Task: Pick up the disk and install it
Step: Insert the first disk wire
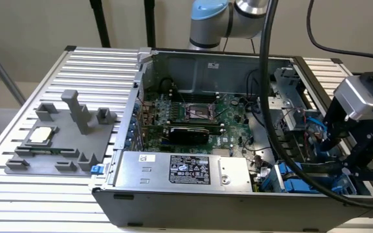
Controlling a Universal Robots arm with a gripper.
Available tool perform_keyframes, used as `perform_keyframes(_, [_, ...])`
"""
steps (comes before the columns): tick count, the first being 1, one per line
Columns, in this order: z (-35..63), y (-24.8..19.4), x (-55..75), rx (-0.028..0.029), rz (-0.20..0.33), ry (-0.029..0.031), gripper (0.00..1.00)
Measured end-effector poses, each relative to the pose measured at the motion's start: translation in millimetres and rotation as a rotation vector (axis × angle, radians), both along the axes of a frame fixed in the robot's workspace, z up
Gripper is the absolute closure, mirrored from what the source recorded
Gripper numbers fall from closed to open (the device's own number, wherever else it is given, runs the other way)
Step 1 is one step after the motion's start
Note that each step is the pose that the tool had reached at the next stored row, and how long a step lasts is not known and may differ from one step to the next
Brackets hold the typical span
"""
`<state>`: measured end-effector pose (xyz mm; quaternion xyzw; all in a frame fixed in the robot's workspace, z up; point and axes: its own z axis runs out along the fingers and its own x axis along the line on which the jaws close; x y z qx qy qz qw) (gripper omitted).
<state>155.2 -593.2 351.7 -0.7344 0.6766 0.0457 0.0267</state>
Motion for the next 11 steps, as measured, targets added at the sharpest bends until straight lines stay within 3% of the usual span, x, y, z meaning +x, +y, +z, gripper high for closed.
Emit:
perform_keyframes(3, [-0.1,-4.1,0.4,0.0092,0.0,0.0,0.0])
perform_keyframes(8, [-1.1,-5.7,3.5,0.0522,0.002,0.0,0.0])
perform_keyframes(9, [-1.5,-5.9,4.7,0.0571,0.003,0.0001,0.0])
perform_keyframes(11, [-2.4,-6.1,7.3,0.0612,0.005,0.0,0.0])
